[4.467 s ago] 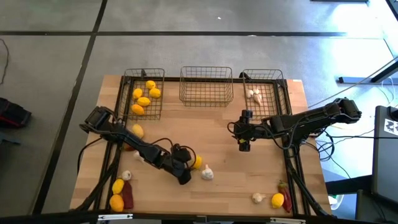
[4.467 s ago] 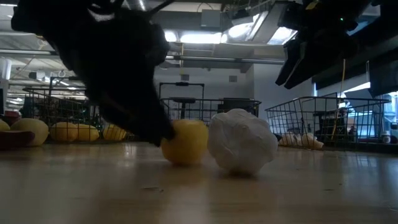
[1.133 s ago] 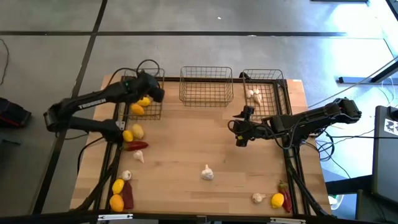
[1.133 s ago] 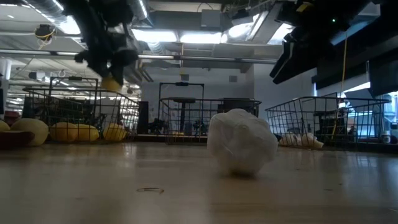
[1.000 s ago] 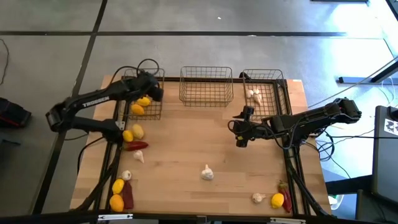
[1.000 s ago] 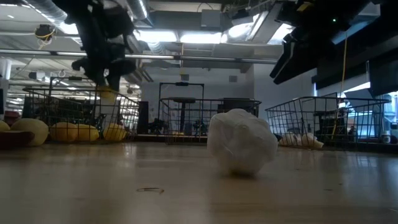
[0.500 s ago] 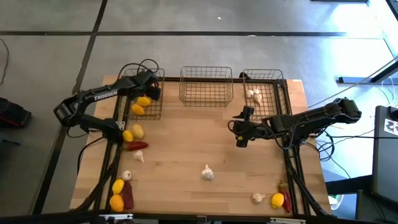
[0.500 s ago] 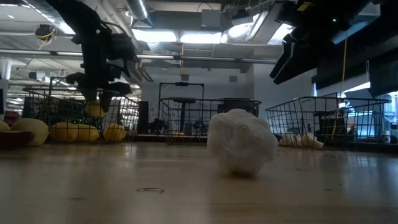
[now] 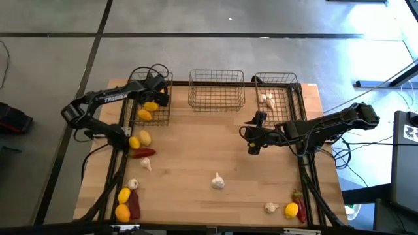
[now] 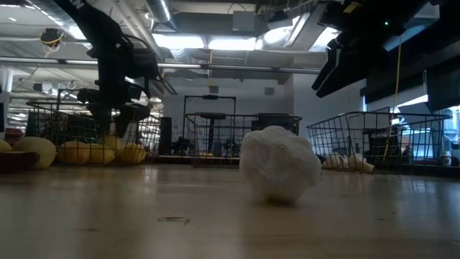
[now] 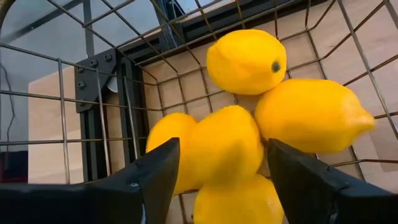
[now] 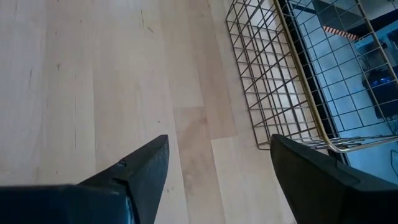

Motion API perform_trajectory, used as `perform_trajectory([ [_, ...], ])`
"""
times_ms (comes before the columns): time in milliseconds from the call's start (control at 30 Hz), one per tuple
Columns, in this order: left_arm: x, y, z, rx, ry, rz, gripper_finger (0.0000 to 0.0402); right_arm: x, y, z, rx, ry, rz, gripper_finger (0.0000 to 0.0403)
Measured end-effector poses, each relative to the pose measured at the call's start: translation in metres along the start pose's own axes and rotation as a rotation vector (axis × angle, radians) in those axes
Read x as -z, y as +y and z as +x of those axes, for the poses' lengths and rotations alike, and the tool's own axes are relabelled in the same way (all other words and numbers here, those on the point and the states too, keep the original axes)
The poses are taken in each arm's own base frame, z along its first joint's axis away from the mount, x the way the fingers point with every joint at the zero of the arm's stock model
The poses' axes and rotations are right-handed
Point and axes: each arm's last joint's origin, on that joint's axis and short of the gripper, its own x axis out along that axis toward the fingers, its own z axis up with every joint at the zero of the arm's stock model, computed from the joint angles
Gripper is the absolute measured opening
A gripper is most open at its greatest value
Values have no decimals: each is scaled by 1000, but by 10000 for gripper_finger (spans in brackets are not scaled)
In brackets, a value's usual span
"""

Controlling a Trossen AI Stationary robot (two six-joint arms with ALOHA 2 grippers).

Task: Sort produce into baskets
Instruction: Put the yellow lemon into the left gold wire basket

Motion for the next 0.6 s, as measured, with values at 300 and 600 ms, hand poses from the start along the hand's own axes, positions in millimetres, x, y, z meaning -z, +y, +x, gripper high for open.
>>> perform_trajectory([
  [300, 1, 0, -8, 14, -21, 4, 246, 0, 0, 0, 0, -1, 1, 275],
  [600, -4, 1, -65, 177, -191, 21, 246, 0, 0, 0, 0, -4, 4, 275],
])
